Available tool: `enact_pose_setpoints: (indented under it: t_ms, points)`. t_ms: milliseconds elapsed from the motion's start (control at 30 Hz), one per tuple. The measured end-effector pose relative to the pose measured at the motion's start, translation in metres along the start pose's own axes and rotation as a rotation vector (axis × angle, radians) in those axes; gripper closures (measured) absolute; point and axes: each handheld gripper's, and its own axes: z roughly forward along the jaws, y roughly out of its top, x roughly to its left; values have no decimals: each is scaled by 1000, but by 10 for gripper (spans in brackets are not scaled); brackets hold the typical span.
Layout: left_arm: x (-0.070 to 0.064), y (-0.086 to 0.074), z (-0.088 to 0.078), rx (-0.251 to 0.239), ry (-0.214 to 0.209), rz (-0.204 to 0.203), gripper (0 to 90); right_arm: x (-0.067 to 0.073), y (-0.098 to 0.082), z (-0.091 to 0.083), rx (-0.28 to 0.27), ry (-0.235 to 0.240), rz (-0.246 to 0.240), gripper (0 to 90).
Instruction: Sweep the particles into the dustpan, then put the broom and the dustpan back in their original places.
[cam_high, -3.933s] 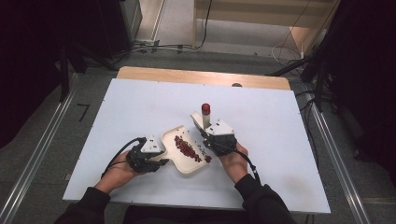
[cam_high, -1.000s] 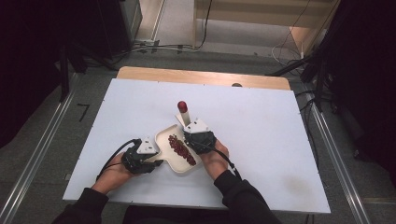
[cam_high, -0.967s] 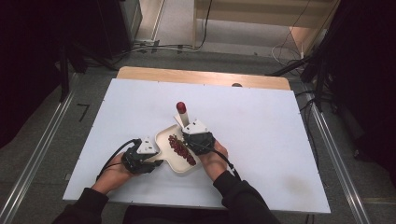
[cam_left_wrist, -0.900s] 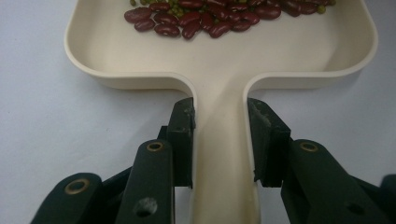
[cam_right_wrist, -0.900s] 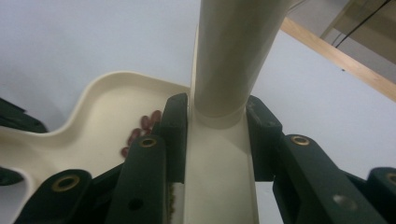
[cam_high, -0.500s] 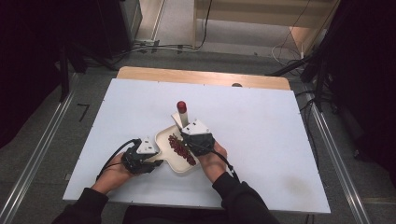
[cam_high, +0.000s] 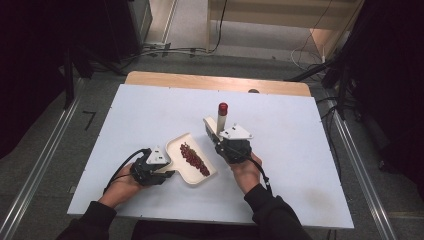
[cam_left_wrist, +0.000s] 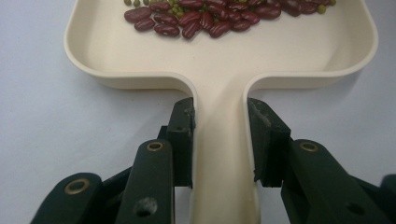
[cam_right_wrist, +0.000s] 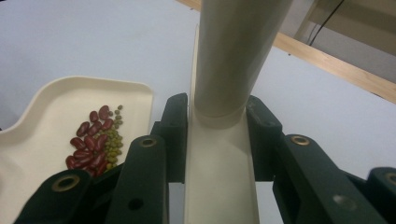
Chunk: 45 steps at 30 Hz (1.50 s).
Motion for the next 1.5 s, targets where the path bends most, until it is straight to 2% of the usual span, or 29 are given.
enact_pose_setpoints:
  t_ms: [567,867,1100,1367,1500]
  points:
    - [0,-1,1,-4,4,-13,665,-13,-13,-13,-9,25,51,633]
    - [0,-1,1,-7,5,-15,665,-17,-17,-14,-5,17,57,633]
    - [1,-2,1,-12,9,-19,665,-19,-17,-16,-4,33,67,635]
    - [4,-5,0,-14,27,-40,665,-26,-19,-18,-3,53,82,640]
    - [5,-6,0,-22,37,-64,665,-27,-19,-20,-4,53,81,640]
